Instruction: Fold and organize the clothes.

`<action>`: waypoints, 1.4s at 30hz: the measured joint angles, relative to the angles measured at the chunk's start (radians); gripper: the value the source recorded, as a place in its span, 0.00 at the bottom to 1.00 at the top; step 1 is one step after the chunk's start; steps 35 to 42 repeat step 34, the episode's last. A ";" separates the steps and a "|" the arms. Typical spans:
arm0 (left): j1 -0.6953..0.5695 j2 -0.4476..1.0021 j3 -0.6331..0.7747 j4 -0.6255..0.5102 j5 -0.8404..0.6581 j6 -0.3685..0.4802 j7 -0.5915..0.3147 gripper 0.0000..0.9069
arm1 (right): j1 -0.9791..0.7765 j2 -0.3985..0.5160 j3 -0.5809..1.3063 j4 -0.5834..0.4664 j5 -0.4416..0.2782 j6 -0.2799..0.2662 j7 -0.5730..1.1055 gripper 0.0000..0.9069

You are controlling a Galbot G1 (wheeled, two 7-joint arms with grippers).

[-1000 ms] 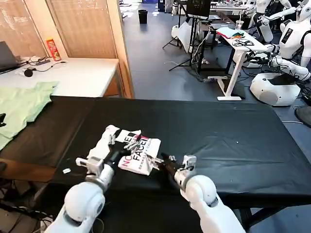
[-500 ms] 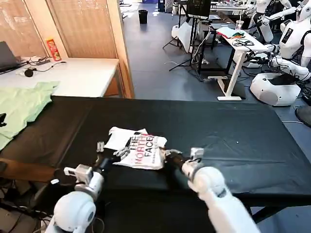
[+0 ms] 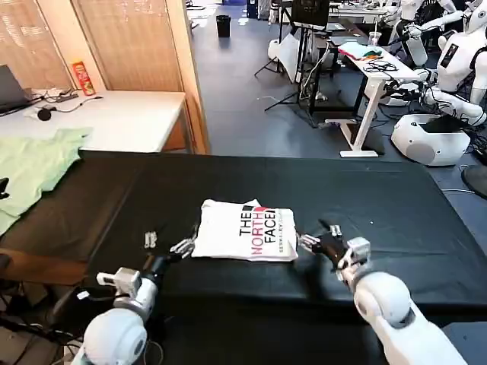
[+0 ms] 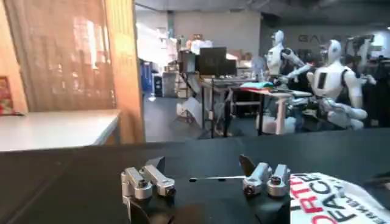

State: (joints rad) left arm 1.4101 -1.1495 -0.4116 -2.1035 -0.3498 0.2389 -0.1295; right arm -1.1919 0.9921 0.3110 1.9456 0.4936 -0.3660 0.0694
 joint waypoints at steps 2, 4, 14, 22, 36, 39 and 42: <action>0.017 0.010 0.000 -0.005 0.000 -0.018 -0.036 0.97 | -0.057 0.006 0.020 0.024 -0.058 0.090 0.019 0.97; 0.039 0.019 -0.005 -0.015 -0.001 -0.035 -0.049 0.97 | -0.123 0.021 0.041 0.044 -0.113 0.180 0.039 0.97; 0.227 0.042 -0.070 -0.088 -0.020 -0.114 -0.092 0.97 | -0.465 0.117 0.152 0.142 -0.272 0.458 0.124 0.97; 0.397 0.070 -0.134 -0.136 -0.061 -0.108 -0.095 0.97 | -0.729 0.155 0.229 0.286 -0.284 0.433 0.193 0.97; 0.511 0.099 -0.196 -0.202 -0.124 -0.071 -0.115 0.97 | -0.890 0.181 0.246 0.396 -0.285 0.393 0.207 0.97; 0.511 0.099 -0.196 -0.202 -0.124 -0.071 -0.115 0.97 | -0.890 0.181 0.246 0.396 -0.285 0.393 0.207 0.97; 0.511 0.099 -0.196 -0.202 -0.124 -0.071 -0.115 0.97 | -0.890 0.181 0.246 0.396 -0.285 0.393 0.207 0.97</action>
